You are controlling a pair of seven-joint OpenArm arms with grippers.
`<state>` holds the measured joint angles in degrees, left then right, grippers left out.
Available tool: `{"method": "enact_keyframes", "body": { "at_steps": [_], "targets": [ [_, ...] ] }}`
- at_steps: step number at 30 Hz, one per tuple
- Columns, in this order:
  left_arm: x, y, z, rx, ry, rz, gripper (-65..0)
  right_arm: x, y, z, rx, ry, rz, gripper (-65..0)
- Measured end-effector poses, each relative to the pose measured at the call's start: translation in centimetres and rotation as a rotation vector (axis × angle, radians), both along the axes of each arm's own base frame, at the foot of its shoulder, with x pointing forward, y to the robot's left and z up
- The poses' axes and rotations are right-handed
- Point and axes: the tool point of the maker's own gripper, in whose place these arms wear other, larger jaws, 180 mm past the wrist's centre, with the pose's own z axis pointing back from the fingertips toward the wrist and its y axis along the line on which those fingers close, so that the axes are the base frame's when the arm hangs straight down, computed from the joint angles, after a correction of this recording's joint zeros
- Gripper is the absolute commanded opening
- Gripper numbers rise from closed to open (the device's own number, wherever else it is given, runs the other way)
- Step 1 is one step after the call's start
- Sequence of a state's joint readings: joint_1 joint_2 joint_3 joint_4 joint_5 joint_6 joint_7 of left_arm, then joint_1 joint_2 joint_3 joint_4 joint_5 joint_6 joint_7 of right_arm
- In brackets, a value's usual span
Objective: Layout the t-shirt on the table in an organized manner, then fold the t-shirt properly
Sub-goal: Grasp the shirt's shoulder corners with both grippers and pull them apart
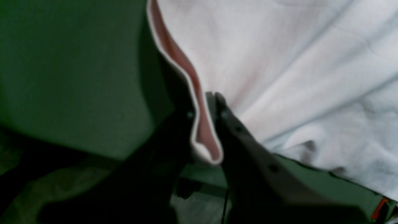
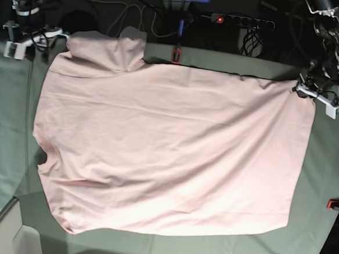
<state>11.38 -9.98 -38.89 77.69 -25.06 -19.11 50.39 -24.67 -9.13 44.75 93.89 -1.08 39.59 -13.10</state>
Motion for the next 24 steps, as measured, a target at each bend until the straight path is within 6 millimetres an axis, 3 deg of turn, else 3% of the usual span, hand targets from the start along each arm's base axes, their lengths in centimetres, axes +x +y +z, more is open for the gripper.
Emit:
{"method": "enact_keyframes", "body": {
  "at_steps": [3,5,12,19,21,24],
  "targets": [
    [0.1,0.0,0.0,-0.001,-0.001,0.000,-64.9,-0.9,2.9,-1.1,0.041,0.046,0.079,-29.8],
    [0.1,0.0,0.1,0.001,-0.003,0.000,-64.9,-1.8,3.8,-1.6,0.059,0.071,0.095,-29.7],
    [0.3,0.3,0.2,0.007,-0.005,-0.001,-64.9,-1.9,4.5,-3.7,0.118,0.099,0.077,-29.7],
    [0.3,0.4,0.2,0.009,-0.005,-0.001,-64.9,-1.9,4.8,-4.2,0.132,0.102,0.079,-30.2],
    [0.3,0.3,0.2,0.008,-0.005,-0.001,-64.9,-2.0,5.1,-4.7,0.148,0.110,0.075,-33.0],
    [0.3,0.3,0.2,0.008,-0.005,-0.002,-64.9,-1.9,5.3,-5.2,0.170,0.100,0.063,-45.7]
  ]
}}
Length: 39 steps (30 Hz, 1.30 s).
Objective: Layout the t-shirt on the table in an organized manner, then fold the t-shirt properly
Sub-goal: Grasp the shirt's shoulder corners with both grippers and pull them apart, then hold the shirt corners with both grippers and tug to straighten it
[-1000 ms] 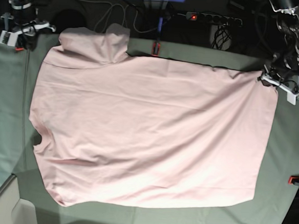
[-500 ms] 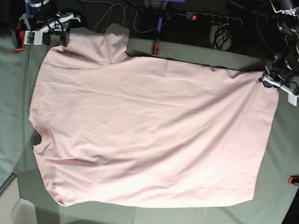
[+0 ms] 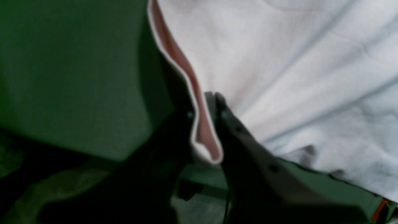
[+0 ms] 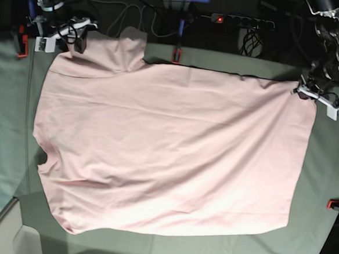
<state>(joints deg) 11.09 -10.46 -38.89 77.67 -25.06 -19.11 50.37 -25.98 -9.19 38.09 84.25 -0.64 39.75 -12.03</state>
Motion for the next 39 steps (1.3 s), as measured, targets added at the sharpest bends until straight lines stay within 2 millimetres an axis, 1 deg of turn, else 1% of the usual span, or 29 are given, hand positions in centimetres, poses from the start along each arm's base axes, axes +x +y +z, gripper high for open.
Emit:
{"method": "enact_keyframes", "body": {
  "at_steps": [3,6,7,9,11,14,16,17,20,22,24,28,31,33,36,39],
  "targets": [
    [0.0,0.0,0.0,0.000,-0.001,0.000,-64.9,0.3,0.0,-0.3,0.020,-0.014,-0.019,-64.7],
    [0.0,0.0,0.0,0.000,-0.001,0.000,-64.9,-0.1,-0.3,0.0,0.001,0.000,-0.010,-65.0],
    [0.0,0.0,0.0,0.000,0.000,0.000,-64.9,-0.7,-0.4,0.2,-0.023,0.026,0.009,-65.0],
    [-0.2,-0.1,0.1,0.004,0.006,-0.006,-64.9,-1.6,-0.8,1.5,-0.060,0.021,0.023,-65.0],
    [0.0,-0.1,1.3,0.031,-0.024,-0.022,-64.9,-2.1,-1.5,3.0,-0.090,0.005,0.025,-65.0],
    [-0.5,0.1,3.1,0.085,-0.050,-0.049,-64.9,-2.0,-1.7,5.5,-0.073,-0.067,-0.001,-65.0],
    [-0.6,-0.2,4.4,0.110,-0.076,-0.071,-64.9,-2.0,-1.8,6.8,-0.082,-0.094,0.003,-65.0],
    [-0.7,-0.4,4.9,0.120,-0.087,-0.085,-64.9,-2.3,-1.9,7.1,-0.091,-0.095,0.008,-65.0],
    [-1.3,-0.1,6.5,0.160,-0.106,-0.093,-64.9,-2.9,-2.9,7.4,-0.117,-0.081,-0.010,-65.0],
    [-1.7,0.8,7.9,0.170,-0.144,-0.050,-64.9,-3.2,-4.2,7.8,-0.142,-0.084,-0.036,-65.0],
    [-2.2,1.3,9.1,0.133,-0.194,0.007,-64.9,-3.4,-5.1,8.4,-0.137,-0.109,-0.078,-65.0],
    [-3.1,2.3,10.3,0.086,-0.243,0.068,-64.9,-3.9,-6.7,9.3,-0.154,-0.129,-0.127,-65.0],
    [-3.7,2.3,10.8,0.043,-0.267,0.087,-64.9,-4.8,-8.0,9.7,-0.182,-0.122,-0.160,-65.0],
    [-4.3,2.3,11.5,0.042,-0.276,0.091,-64.9,-5.3,-8.5,9.8,-0.193,-0.113,-0.174,-65.0],
    [-4.5,2.5,12.1,0.052,-0.286,0.090,-64.9,-5.5,-8.9,9.8,-0.203,-0.109,-0.183,-65.0],
    [-4.3,2.7,12.5,0.069,-0.302,0.093,-64.9,-6.0,-9.8,10.1,-0.226,-0.101,-0.203,-65.0]
  ]
}}
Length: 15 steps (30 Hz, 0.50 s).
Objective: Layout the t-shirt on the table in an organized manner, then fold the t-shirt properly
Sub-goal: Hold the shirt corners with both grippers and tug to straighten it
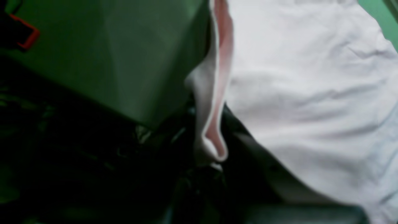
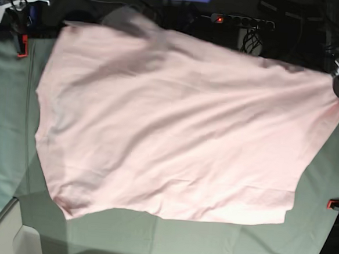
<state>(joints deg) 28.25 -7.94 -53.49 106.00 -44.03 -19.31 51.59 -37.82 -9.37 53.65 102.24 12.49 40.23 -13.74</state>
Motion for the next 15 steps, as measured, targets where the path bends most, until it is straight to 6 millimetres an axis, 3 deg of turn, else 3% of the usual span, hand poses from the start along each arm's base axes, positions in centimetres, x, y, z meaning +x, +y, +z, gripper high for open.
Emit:
{"method": "enact_keyframes", "body": {
  "at_steps": [5,10,15],
  "targets": [
    [-1.4,0.1,-1.0,-0.004,0.047,0.011,-64.9,-0.5,-0.2,-0.4,0.008,0.007,-0.016,-65.0],
    [-1.0,-1.3,-2.1,-0.046,0.055,-0.014,-64.9,-0.8,0.0,-1.0,0.023,0.020,-0.020,-65.0],
    [-1.0,-1.2,-2.0,-0.041,0.055,-0.014,-64.9,-0.7,0.4,-1.4,0.038,0.020,-0.014,-65.0]
  ]
}}
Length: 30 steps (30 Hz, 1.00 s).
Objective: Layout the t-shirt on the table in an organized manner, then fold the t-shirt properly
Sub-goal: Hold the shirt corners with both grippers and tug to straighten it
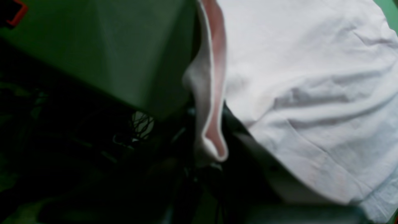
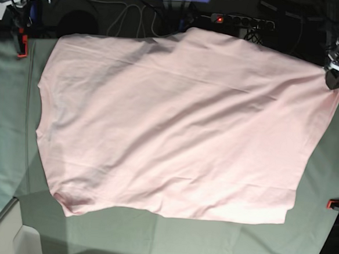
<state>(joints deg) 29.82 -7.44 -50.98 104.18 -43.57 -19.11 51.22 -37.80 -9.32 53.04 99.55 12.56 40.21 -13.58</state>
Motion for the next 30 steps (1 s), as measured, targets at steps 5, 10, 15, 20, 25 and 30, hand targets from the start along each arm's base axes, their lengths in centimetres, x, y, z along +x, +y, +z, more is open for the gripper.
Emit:
{"method": "enact_keyframes", "body": {
  "at_steps": [5,10,15,20,25,30],
  "targets": [
    [-0.2,0.1,-0.6,-0.014,0.012,0.010,-64.9,0.2,3.1,-3.2,0.116,0.037,0.034,-65.0],
    [-0.1,0.5,-1.9,-0.048,0.023,0.038,-64.9,0.9,5.7,-4.5,0.178,0.044,0.082,-63.1],
    [-0.6,0.7,-2.7,-0.064,0.046,0.048,-64.9,3.1,6.6,-4.5,0.194,0.009,0.116,-46.1],
    [0.1,0.7,-2.5,-0.066,0.029,0.049,-64.9,6.2,5.3,-4.6,0.187,-0.048,0.121,-32.1],
    [0.0,0.8,-2.6,-0.064,0.031,0.049,-64.9,7.5,4.1,-5.8,0.185,-0.038,0.128,-29.7],
    [0.0,0.7,-2.6,-0.066,0.032,0.050,-64.9,9.4,3.0,-7.9,0.145,0.022,0.126,-29.7]
  ]
}}
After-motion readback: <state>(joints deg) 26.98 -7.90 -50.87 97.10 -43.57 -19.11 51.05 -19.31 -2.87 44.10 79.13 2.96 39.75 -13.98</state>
